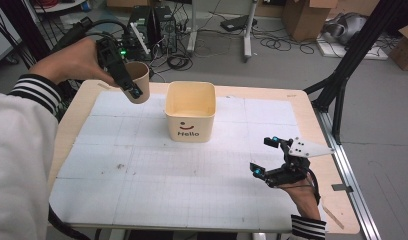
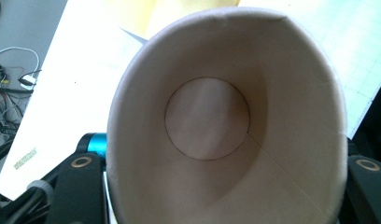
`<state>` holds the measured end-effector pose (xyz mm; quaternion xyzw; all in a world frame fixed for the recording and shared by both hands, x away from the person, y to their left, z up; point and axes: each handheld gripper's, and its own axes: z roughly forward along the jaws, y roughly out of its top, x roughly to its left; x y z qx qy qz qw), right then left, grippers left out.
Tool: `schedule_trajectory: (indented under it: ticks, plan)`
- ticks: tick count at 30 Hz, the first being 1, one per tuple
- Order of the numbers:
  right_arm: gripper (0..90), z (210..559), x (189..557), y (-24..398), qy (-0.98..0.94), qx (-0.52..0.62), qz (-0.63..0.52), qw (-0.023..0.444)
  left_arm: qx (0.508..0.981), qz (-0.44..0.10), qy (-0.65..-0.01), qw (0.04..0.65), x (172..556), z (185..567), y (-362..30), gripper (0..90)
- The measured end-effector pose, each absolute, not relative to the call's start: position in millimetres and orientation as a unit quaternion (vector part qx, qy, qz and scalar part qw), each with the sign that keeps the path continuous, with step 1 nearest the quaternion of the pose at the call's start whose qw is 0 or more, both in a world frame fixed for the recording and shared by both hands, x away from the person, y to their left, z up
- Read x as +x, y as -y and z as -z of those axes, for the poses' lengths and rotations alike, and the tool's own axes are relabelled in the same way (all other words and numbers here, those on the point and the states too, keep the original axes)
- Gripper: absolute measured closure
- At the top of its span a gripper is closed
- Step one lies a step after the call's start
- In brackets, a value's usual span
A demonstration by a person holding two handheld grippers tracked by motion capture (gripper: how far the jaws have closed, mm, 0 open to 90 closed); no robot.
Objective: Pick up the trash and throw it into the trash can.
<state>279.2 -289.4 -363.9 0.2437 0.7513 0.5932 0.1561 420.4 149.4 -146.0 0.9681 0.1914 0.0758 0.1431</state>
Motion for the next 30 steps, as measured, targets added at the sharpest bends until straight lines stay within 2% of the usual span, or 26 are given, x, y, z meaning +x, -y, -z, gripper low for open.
schedule_trajectory:
  ticks: [10, 30]
  plan:
    - [0.2, 364, 279, 290, -0.750, 0.244, -0.594, 0.156, 0.967, -0.079, -0.191, 0.147, 427, 145, -138, 34.8]
    - [0.2, 364, 279, 291, -0.751, 0.247, -0.592, 0.157, 0.965, -0.078, -0.195, 0.156, 466, 143, -96, 34.6]
